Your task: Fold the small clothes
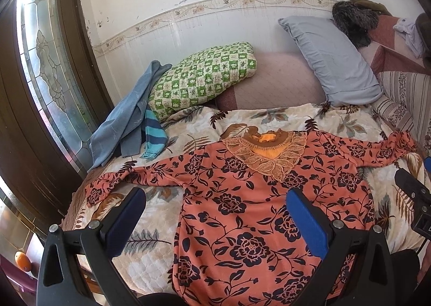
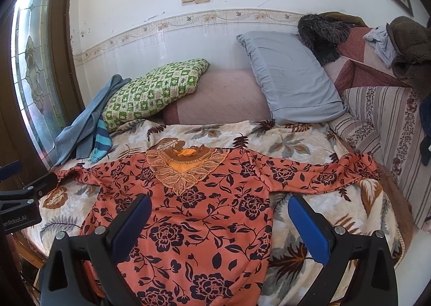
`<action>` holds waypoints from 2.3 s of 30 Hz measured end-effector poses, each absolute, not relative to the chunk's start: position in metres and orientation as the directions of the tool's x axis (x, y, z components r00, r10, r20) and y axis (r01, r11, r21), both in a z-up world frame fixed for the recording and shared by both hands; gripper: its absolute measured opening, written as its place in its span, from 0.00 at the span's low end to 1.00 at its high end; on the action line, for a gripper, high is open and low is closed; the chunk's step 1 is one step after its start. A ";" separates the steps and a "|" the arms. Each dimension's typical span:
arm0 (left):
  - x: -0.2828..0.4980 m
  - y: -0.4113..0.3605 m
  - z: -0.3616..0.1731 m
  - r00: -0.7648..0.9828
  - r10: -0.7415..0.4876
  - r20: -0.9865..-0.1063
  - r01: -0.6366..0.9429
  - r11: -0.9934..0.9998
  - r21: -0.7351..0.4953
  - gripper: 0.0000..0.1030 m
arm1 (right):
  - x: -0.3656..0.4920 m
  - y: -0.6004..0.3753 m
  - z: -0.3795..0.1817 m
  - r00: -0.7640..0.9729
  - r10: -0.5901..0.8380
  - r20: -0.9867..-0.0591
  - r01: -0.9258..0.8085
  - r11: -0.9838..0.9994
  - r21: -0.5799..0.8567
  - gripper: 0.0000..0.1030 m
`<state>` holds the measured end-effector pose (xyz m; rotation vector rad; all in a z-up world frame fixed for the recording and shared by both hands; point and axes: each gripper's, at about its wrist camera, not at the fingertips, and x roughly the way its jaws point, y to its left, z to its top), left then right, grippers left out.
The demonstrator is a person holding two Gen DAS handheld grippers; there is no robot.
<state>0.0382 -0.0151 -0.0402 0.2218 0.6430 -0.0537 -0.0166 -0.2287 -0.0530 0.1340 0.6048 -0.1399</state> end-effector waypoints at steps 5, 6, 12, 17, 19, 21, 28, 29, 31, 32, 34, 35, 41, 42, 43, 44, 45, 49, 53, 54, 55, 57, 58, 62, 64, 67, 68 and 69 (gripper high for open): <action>0.064 -0.024 -0.066 0.779 0.019 -0.627 0.139 0.970 0.201 1.00 | -0.010 -0.262 -0.065 0.796 -0.144 -0.588 0.229 0.971 0.071 0.99; 0.070 -0.026 -0.073 0.773 0.025 -0.633 0.140 0.968 0.209 1.00 | -0.009 -0.274 -0.068 0.790 -0.166 -0.591 0.254 0.965 0.068 0.99; 0.114 -0.044 -0.118 0.712 -0.007 -0.703 0.191 0.964 0.183 1.00 | 0.002 -0.361 -0.096 0.704 -0.296 -0.646 0.425 0.904 0.048 0.99; 0.149 -0.060 -0.151 0.687 -0.079 -0.723 0.218 0.971 0.101 1.00 | 0.020 -0.442 -0.121 0.640 -0.343 -0.688 0.529 0.846 0.070 0.99; 0.166 -0.065 -0.165 0.673 -0.103 -0.732 0.216 0.975 0.061 1.00 | 0.025 -0.482 -0.134 0.647 -0.294 -0.704 0.560 0.810 0.176 0.99; 0.182 -0.068 -0.180 0.653 -0.130 -0.746 0.217 0.976 0.020 1.00 | 0.032 -0.521 -0.151 0.677 -0.207 -0.706 0.571 0.752 0.327 0.99; 0.207 -0.067 -0.207 0.621 -0.203 -0.757 0.258 0.965 -0.047 1.00 | 0.039 -0.622 -0.232 0.762 -0.037 -0.647 0.612 0.370 0.699 0.83; 0.209 -0.066 -0.204 0.626 -0.216 -0.749 0.264 0.963 -0.056 1.00 | 0.042 -0.630 -0.238 0.763 -0.042 -0.645 0.615 0.352 0.705 0.80; 0.211 -0.064 -0.201 0.642 -0.221 -0.735 0.267 0.962 -0.056 1.00 | 0.050 -0.643 -0.249 0.757 -0.060 -0.650 0.632 0.320 0.706 0.77; 0.212 -0.063 -0.201 0.644 -0.225 -0.731 0.269 0.961 -0.059 1.00 | 0.053 -0.648 -0.254 0.766 -0.060 -0.640 0.625 0.301 0.720 0.77; 0.215 -0.064 -0.203 0.629 -0.231 -0.742 0.273 0.960 -0.067 1.00 | 0.064 -0.655 -0.261 0.765 -0.062 -0.641 0.628 0.289 0.722 0.77; 0.216 -0.065 -0.205 0.617 -0.234 -0.752 0.277 0.958 -0.071 1.00 | 0.071 -0.657 -0.266 0.758 -0.052 -0.650 0.635 0.289 0.717 0.76; 0.220 -0.068 -0.211 0.609 -0.220 -0.762 0.280 0.958 -0.053 1.00 | 0.100 -0.651 -0.291 0.730 -0.011 -0.684 0.659 0.280 0.698 0.42; 0.221 -0.068 -0.212 0.607 -0.219 -0.764 0.281 0.958 -0.052 1.00 | 0.099 -0.653 -0.292 0.732 -0.036 -0.680 0.662 0.271 0.699 0.37; 0.222 -0.067 -0.212 0.605 -0.220 -0.765 0.280 0.959 -0.054 1.00 | 0.098 -0.654 -0.292 0.737 -0.058 -0.673 0.663 0.256 0.704 0.30; 0.222 -0.066 -0.212 0.605 -0.221 -0.765 0.278 0.959 -0.058 1.00 | 0.096 -0.655 -0.290 0.748 -0.074 -0.660 0.654 0.251 0.713 0.24; 0.222 -0.066 -0.212 0.605 -0.223 -0.764 0.276 0.959 -0.062 1.00 | 0.096 -0.654 -0.287 0.753 -0.088 -0.652 0.649 0.260 0.715 0.19; 0.224 -0.059 -0.209 0.612 -0.224 -0.759 0.265 0.962 -0.071 1.00 | 0.103 -0.647 -0.255 0.813 -0.113 -0.571 0.573 0.331 0.750 0.07; 0.226 -0.039 -0.201 0.634 -0.215 -0.742 0.216 0.971 -0.097 1.00 | 0.129 -0.613 -0.203 0.884 -0.039 -0.466 0.432 0.447 0.783 0.07; 0.227 -0.032 -0.198 0.646 -0.207 -0.735 0.198 0.975 -0.100 1.00 | 0.138 -0.598 -0.189 0.897 -0.007 -0.442 0.391 0.480 0.786 0.07; 0.228 -0.025 -0.196 0.656 -0.195 -0.729 0.179 0.979 -0.101 1.00 | 0.147 -0.581 -0.176 0.909 0.034 -0.416 0.342 0.510 0.789 0.07; 0.231 -0.009 -0.192 0.669 -0.175 -0.722 0.139 0.984 -0.110 1.00 | 0.167 -0.539 -0.153 0.917 0.129 -0.376 0.244 0.563 0.789 0.07; 0.232 0.001 -0.190 0.677 -0.166 -0.717 0.118 0.986 -0.117 1.00 | 0.180 -0.512 -0.143 0.913 0.185 -0.365 0.194 0.589 0.784 0.07; 0.236 0.040 -0.184 0.717 -0.083 -0.692 0.025 0.995 -0.093 1.00 | 0.228 -0.378 -0.125 0.815 0.354 -0.459 0.050 0.746 0.664 0.07; 0.238 0.061 -0.184 0.728 -0.020 -0.685 -0.030 0.998 -0.062 1.00 | 0.251 -0.303 -0.138 0.720 0.367 -0.589 0.016 0.840 0.543 0.11; 0.243 0.091 -0.189 0.720 0.051 -0.692 -0.113 0.993 -0.045 1.00 | 0.274 -0.193 -0.200 0.474 0.406 -0.782 -0.079 0.904 0.421 0.13; 0.245 0.100 -0.191 0.714 0.066 -0.697 -0.136 0.990 -0.045 1.00 | 0.278 -0.162 -0.228 0.367 0.376 -0.851 -0.103 0.925 0.365 0.14; 0.247 0.107 -0.193 0.707 0.077 -0.703 -0.153 0.987 -0.046 1.00 | 0.276 -0.137 -0.254 0.287 0.306 -0.908 -0.130 0.951 0.280 0.15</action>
